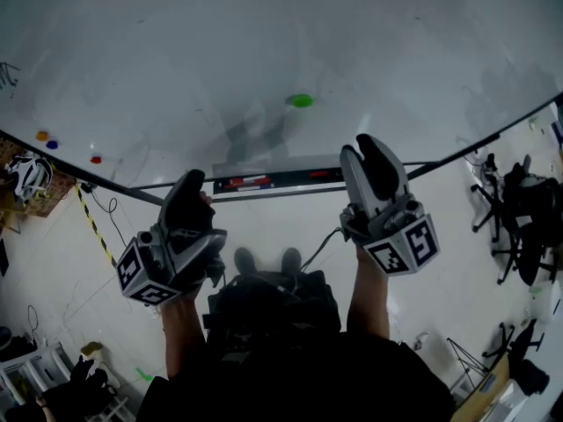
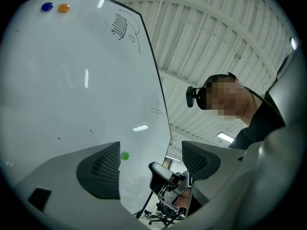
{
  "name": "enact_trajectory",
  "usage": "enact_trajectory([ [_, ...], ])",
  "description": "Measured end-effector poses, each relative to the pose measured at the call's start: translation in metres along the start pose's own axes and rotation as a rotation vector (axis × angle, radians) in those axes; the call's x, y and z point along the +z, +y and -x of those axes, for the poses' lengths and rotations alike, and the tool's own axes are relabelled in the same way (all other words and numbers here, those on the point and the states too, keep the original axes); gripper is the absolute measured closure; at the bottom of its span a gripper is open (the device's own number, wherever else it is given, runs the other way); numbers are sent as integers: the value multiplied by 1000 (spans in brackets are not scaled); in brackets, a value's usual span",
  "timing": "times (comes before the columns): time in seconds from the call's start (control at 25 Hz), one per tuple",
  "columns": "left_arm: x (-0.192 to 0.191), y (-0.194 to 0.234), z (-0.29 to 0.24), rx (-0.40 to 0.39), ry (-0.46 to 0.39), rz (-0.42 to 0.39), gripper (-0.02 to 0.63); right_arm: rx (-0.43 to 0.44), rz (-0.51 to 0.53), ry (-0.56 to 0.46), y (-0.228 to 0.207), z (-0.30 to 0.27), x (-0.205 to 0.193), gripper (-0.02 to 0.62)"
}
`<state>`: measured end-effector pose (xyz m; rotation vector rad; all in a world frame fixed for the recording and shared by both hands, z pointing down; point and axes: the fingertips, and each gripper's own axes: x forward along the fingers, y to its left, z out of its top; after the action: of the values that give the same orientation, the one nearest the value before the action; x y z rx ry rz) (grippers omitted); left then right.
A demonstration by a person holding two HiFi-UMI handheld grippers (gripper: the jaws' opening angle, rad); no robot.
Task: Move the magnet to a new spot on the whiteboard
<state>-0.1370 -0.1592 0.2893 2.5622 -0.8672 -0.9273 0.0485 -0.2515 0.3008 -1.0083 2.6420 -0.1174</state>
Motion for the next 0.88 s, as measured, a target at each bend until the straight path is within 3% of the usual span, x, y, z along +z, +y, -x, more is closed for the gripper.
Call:
enact_trajectory([
  [0.28,-17,-22,-5,65,4,-3,207,181,-211,-47,4,23,0,459],
  [0.6,-38,-44,3,151,11,-36,207,308,-286,-53,12,45,-3,479],
  [0.88,-36,-66,12,115,-1,-27,206,346,-339,-113,34,71,11,495],
])
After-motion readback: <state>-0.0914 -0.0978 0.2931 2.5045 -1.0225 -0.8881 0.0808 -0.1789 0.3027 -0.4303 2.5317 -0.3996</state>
